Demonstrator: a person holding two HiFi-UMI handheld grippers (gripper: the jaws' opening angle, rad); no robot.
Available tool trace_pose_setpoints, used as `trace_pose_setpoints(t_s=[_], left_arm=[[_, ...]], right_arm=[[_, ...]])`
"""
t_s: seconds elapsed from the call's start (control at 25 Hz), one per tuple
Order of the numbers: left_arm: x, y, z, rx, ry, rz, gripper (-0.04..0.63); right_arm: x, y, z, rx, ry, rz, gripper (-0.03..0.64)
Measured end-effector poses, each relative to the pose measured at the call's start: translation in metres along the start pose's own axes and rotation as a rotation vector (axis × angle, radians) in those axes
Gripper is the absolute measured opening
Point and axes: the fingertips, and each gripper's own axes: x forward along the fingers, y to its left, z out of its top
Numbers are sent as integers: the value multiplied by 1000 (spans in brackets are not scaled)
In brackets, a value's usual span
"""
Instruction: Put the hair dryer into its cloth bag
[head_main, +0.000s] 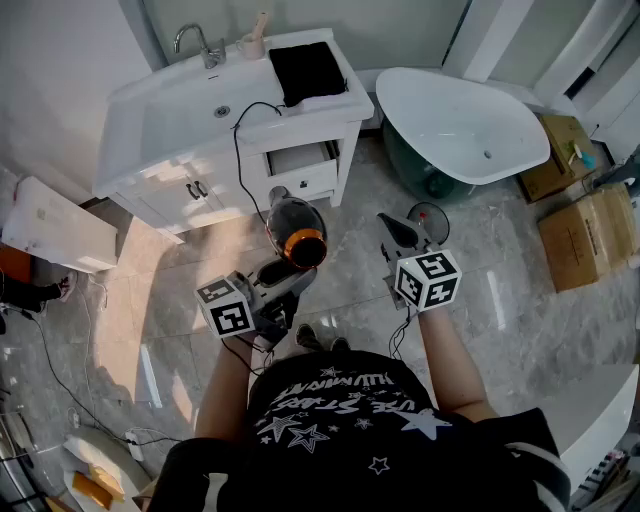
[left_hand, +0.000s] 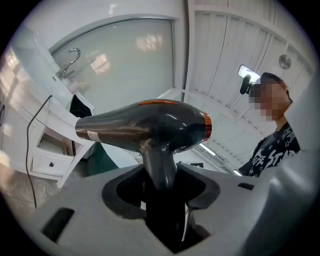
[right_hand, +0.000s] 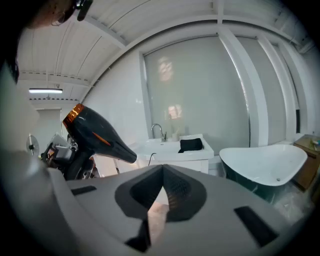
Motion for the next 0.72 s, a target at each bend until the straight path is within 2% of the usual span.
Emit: trace_pose_setpoints(t_s=[0.52,0.72], left_arm=[[-17,12,2,7,40,-6,193],[-26,26,5,33,68,-15,193]], right_arm=[[18,14,-3,-29,20,-23,6],[28,18,-1,12,-2,-34,6]])
